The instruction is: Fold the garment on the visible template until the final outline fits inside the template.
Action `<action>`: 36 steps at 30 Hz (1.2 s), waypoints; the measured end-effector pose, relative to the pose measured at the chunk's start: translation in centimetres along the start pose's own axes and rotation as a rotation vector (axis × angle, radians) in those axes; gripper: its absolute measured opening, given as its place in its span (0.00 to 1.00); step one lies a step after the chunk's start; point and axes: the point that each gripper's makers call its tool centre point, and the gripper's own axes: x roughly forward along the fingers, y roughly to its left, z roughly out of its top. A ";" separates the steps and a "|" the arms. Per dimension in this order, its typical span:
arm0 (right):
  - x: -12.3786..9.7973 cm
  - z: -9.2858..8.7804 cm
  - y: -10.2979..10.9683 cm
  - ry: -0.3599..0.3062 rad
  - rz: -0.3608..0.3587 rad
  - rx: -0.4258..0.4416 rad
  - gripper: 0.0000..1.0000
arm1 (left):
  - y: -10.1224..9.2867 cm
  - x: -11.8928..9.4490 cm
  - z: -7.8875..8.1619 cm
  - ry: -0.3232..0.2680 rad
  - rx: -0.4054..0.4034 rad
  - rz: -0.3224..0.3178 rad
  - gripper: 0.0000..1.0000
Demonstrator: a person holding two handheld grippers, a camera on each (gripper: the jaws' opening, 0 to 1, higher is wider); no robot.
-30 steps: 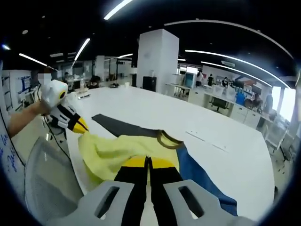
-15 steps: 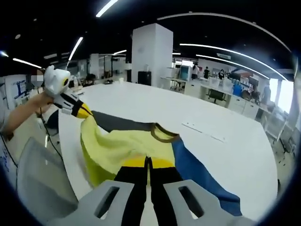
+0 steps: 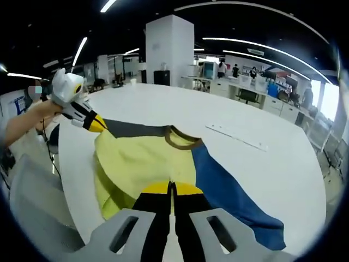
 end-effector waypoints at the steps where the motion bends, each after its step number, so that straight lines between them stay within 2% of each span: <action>1: 0.4 -0.2 -0.3 0.004 -0.002 0.001 0.01 | 0.2 0.4 0.0 0.004 -0.005 -0.003 0.00; 13: 4.4 -3.2 -3.4 0.092 -0.002 0.032 0.01 | 2.7 4.0 -0.8 0.054 -0.041 -0.016 0.00; 17: 5.5 -3.9 -4.3 0.106 0.000 0.067 0.01 | 3.1 5.2 -1.0 0.051 -0.120 -0.050 0.00; 20: 6.2 -4.4 -5.0 0.113 -0.002 0.087 0.01 | 3.5 6.0 -1.3 0.056 -0.150 -0.064 0.00; 29: 7.6 -6.3 -6.4 0.148 -0.010 0.130 0.01 | 4.7 7.8 -2.8 0.086 -0.223 -0.045 0.00; 34: 8.2 -7.1 -6.4 0.162 -0.009 0.150 0.01 | 4.1 7.3 -2.3 0.073 -0.199 -0.034 0.00; 36: 8.3 -7.3 -6.4 0.165 -0.009 0.157 0.01 | 3.4 6.9 -2.0 0.074 -0.150 -0.036 0.00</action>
